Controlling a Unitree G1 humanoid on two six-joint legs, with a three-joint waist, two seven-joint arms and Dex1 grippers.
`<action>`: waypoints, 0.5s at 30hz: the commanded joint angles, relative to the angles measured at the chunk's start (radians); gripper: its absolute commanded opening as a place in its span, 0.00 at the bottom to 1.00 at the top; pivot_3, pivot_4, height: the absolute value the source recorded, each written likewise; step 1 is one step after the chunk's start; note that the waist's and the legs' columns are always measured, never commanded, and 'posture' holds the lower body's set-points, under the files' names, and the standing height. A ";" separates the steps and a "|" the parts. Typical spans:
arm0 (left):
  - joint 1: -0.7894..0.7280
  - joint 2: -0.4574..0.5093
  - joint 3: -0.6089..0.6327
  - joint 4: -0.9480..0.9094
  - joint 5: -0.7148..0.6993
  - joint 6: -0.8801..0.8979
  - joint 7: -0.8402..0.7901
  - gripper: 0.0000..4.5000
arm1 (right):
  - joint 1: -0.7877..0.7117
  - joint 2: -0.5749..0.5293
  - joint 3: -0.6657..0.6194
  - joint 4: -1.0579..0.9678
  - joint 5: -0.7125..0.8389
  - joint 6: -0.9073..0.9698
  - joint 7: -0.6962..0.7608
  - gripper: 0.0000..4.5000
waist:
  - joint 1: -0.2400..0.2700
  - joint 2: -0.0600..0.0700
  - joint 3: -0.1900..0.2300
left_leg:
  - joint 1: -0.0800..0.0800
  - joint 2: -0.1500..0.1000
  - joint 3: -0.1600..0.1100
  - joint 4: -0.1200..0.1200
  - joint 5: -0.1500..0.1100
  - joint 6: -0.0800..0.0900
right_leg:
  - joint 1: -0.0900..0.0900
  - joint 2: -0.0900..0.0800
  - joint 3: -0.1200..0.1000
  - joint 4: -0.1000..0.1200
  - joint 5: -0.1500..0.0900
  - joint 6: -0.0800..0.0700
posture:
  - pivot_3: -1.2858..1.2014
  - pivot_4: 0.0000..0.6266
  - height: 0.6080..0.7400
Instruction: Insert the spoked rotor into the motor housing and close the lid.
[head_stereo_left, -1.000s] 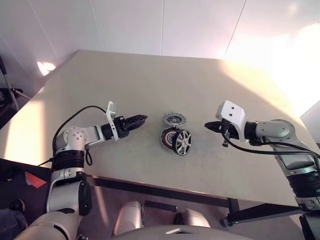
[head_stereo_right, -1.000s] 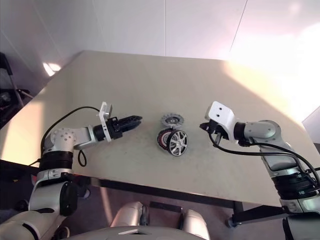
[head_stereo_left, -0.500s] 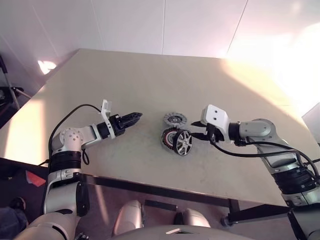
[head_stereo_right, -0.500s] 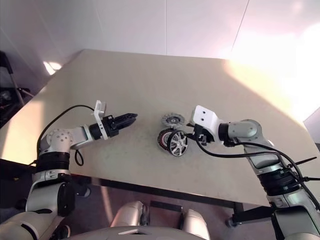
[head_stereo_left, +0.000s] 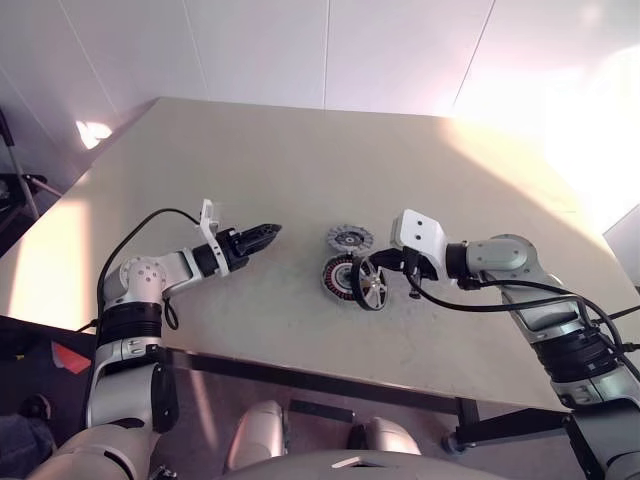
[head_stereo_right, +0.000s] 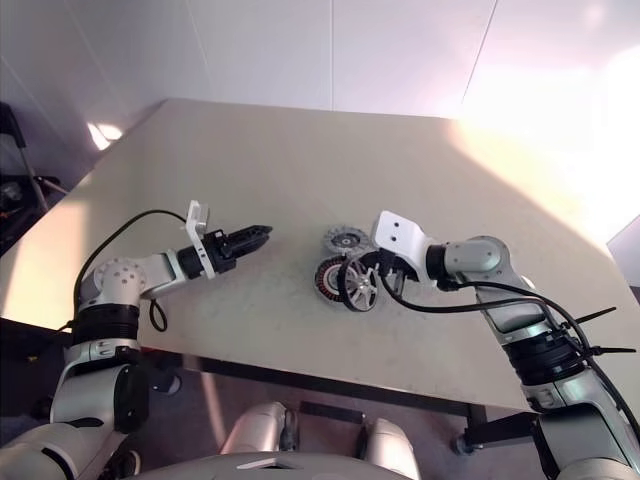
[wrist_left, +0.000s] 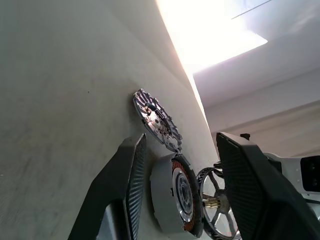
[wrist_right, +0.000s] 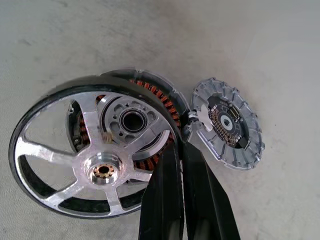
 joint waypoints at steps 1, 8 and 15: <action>-0.005 0.011 0.016 -0.020 -0.013 -0.018 -0.001 0.53 | -0.035 -0.010 -0.016 -0.029 0.009 -0.018 0.019 0.01 | 0.000 0.000 0.000 | 0.000 0.000 0.000 0.000 0.000 0.000 | 0.000 0.000 0.000 0.000 0.000 0.000 | 0.52 0.00 1.00; 0.003 0.002 0.012 -0.017 -0.014 -0.030 0.003 0.53 | -0.085 -0.009 0.000 -0.057 -0.012 -0.021 0.037 0.01 | 0.000 0.000 0.000 | 0.000 0.000 0.000 0.000 0.000 0.000 | 0.000 0.000 0.000 0.001 0.000 0.000 | 0.52 0.00 1.00; 0.017 -0.014 0.017 -0.032 -0.022 -0.034 0.014 0.53 | -0.151 0.029 0.067 0.012 -0.065 -0.061 0.050 0.01 | -0.001 0.000 0.000 | 0.000 0.000 0.000 0.000 0.000 0.000 | 0.000 0.000 0.000 0.001 0.000 0.000 | 0.52 0.00 1.00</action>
